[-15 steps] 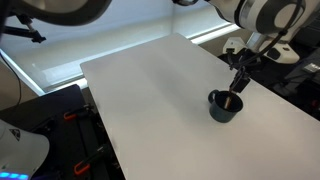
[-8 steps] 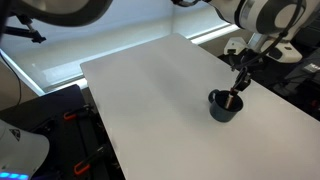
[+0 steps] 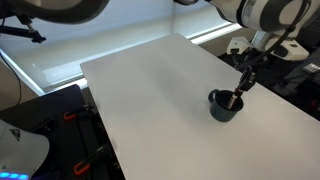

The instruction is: Remove the marker from the mug

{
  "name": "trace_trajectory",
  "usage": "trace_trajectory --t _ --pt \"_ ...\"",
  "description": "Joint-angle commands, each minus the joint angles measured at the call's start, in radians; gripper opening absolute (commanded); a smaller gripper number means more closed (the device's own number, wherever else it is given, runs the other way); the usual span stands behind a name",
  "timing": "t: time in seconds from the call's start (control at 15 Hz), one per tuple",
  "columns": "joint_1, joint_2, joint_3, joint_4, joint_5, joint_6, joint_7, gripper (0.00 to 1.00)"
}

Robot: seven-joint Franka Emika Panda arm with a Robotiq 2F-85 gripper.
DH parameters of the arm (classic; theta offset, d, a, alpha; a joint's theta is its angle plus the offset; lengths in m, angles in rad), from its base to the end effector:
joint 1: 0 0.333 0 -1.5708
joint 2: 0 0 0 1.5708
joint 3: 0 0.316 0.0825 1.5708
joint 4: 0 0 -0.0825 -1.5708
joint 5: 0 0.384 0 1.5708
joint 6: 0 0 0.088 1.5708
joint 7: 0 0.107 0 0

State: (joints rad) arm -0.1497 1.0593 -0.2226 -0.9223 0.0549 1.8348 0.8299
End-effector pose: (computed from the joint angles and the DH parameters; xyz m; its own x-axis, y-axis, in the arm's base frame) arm 0.7435 -0.2143 0.2288 0.4362 -0.8997 0.0170 -0.8844 -0.4251 0.1927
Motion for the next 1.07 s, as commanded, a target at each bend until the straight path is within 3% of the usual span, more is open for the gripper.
trace_trajectory --t 0.0,1.0 --pt "0.009 -0.005 -0.007 -0.017 -0.003 0.034 0.021 0.05" --pt "-0.043 -0.037 0.001 0.050 0.044 0.085 0.079 0.05"
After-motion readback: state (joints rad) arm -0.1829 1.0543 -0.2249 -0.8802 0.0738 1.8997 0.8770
